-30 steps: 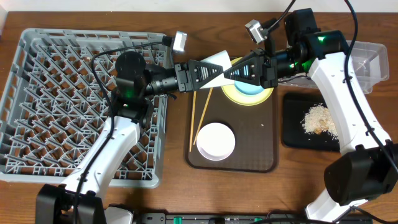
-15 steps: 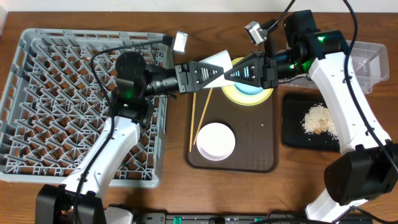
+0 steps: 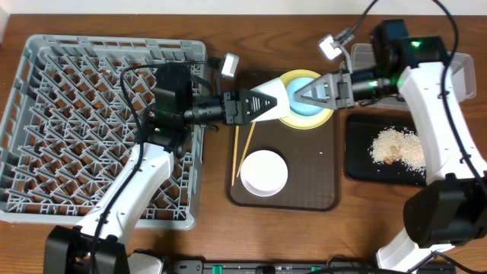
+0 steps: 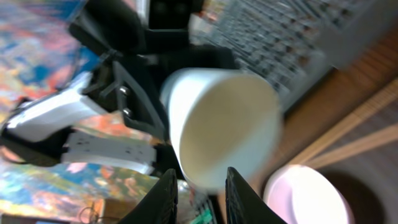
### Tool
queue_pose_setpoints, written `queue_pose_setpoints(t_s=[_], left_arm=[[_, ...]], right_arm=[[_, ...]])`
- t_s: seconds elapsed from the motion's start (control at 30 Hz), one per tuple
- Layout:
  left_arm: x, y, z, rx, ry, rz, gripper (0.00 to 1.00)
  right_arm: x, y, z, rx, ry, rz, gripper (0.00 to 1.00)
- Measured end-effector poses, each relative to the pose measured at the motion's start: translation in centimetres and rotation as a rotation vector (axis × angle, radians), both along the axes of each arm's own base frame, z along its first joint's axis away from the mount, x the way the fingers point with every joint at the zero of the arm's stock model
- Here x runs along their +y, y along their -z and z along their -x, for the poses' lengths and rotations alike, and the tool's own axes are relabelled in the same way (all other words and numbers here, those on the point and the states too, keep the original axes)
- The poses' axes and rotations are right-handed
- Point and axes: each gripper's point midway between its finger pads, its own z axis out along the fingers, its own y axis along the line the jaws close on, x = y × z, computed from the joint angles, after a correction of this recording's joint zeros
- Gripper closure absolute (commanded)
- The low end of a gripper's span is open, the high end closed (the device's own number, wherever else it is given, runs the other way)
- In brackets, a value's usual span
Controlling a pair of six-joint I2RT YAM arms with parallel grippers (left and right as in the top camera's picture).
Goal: Sort waste into correct bins and load items into the dishwasher
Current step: 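Carry the held white cup with the left gripper down into the dish rack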
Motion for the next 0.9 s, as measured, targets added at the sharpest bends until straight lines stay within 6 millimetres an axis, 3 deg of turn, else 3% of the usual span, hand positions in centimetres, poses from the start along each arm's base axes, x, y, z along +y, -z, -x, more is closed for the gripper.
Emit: queue_pose_setpoints(t_s=[0.17,0.3,0.6,0.7,0.9], left_arm=[[1.6,2.0,-1.1,0.002,-0.068,-0.073,0.62],[4.6,2.5,-3.2,-0.028,-0.167,-0.106,0.69],[15.8,2.0,-6.7,-0.024,-0.470,-0.136,0.82],[20.2,1.3,-6.9,-0.026,-0.586,-0.144,0.94],[27.6,1.1,-5.4,0.024,-0.798,-0.178,0.94]], right_arm=[[-3.3,2.1,-0.3,0.063,0.072,0.136,0.76],[-6.2,3.7,-0.3,0.114,0.126,0.240,0.78],[-10.3,6.6,0.1,0.154,0.170,0.455,0.82],[-10.8,7.0,0.1,0.157,0.173,0.484,0.82],[-11.1,7.2,0.2,0.156,0.172,0.502,0.82]])
